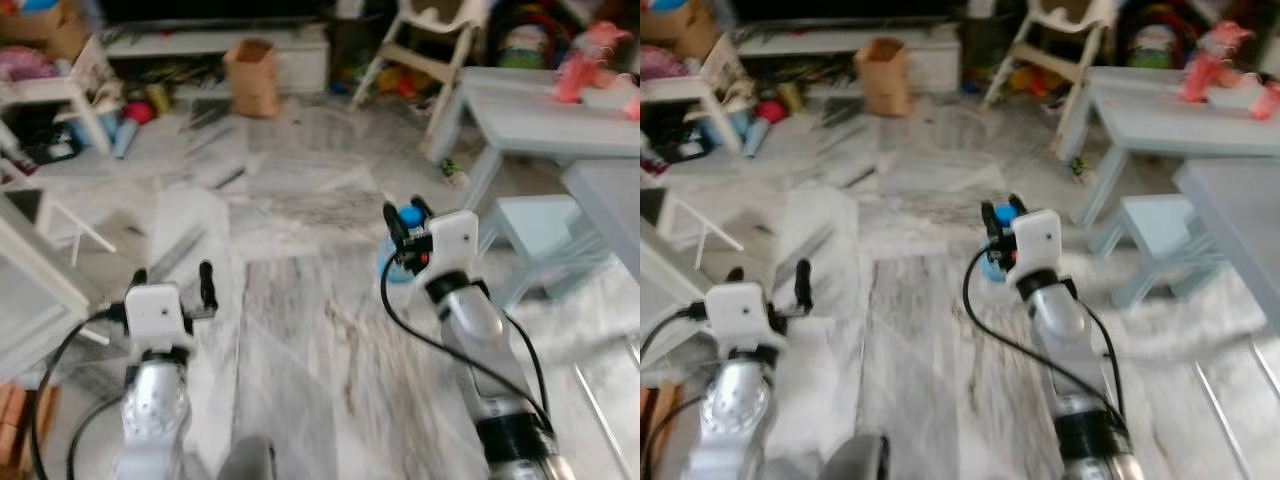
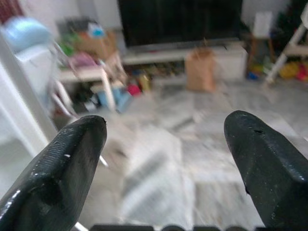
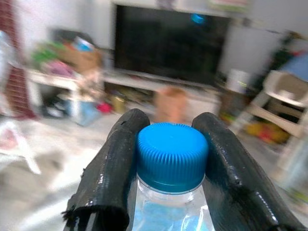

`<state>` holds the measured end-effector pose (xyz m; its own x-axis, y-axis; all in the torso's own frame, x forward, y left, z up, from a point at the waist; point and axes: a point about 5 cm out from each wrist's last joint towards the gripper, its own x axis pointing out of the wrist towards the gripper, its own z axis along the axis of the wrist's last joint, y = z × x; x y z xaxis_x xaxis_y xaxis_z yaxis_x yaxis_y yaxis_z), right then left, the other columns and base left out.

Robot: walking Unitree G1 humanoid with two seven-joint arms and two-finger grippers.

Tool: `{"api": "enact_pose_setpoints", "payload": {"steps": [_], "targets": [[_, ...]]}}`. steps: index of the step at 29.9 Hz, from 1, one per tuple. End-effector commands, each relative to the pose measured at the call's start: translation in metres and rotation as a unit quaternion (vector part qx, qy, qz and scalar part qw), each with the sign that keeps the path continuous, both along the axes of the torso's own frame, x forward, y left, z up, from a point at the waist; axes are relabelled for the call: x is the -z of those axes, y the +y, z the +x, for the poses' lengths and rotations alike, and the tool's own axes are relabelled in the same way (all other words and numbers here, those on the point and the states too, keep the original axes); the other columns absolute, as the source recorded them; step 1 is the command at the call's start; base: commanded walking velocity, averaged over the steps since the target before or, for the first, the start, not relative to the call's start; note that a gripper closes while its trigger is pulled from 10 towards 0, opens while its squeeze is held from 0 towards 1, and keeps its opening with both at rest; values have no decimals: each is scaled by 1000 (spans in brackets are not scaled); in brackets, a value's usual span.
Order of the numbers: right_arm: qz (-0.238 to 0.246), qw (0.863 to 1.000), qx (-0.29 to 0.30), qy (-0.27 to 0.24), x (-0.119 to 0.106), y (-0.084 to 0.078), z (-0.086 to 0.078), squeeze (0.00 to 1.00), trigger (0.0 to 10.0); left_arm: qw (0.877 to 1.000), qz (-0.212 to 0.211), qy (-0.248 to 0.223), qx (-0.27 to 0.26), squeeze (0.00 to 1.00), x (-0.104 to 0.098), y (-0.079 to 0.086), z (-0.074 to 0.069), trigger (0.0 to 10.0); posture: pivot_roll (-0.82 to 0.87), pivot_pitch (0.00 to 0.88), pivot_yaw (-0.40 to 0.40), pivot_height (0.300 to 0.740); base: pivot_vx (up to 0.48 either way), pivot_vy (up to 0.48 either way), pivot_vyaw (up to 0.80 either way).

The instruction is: Restocking fridge

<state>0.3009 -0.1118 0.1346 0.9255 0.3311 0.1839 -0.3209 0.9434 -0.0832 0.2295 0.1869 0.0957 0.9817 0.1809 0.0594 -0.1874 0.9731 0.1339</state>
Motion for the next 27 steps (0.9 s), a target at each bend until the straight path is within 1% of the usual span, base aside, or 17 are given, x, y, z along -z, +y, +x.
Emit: {"api": "enact_pose_setpoints", "payload": {"steps": [1,3,6,7,12,14,17,19,22,24,26,27], "targets": [[-3,1000,4,-10,-4,-4,2,0,10000,1000,4,-3,18,0,-1,-7,2,10000,182,45,-52,740,0,0,800],[-2,1000,11,-10,-3,-5,2,0,10000,1000,8,-3,24,0,-2,-7,5,10000,171,43,-29,740,0,0,800],[-2,1000,15,-10,-2,-6,1,0,10000,1000,9,-1,27,0,-1,-6,7,10000,166,41,-22,740,0,0,800],[0,1000,21,-8,0,-7,0,0,10000,1000,9,3,30,0,1,-5,9,10000,150,36,-3,740,0,0,800],[10,999,32,2,6,-7,0,0,10000,999,6,11,36,0,6,-6,13,10000,137,30,8,740,0,0,800],[14,999,31,5,7,-4,1,0,10000,999,9,13,34,0,7,-3,17,10000,132,23,10,740,0,0,800],[12,999,29,-8,1,-3,2,0,10000,999,15,1,34,0,0,2,21,10000,135,24,11,740,0,0,800],[9,999,31,-11,0,-4,3,0,10000,999,14,0,35,0,-1,3,21,10000,136,27,13,740,0,0,800],[5,999,37,-9,0,-6,5,0,10000,999,12,0,36,0,-2,2,20,10000,134,28,19,740,0,0,0],[-1,998,60,-11,-1,-13,8,0,10000,999,6,5,49,0,2,-8,18,10000,126,24,35,740,0,0,0],[-3,998,65,-11,0,-15,9,0,10000,999,5,7,54,0,3,-10,18,10000,120,22,43,740,0,0,0],[-5,997,78,-13,0,-18,8,0,10000,998,4,8,67,0,4,-16,19,10000,110,19,57,740,0,0,0]]}}
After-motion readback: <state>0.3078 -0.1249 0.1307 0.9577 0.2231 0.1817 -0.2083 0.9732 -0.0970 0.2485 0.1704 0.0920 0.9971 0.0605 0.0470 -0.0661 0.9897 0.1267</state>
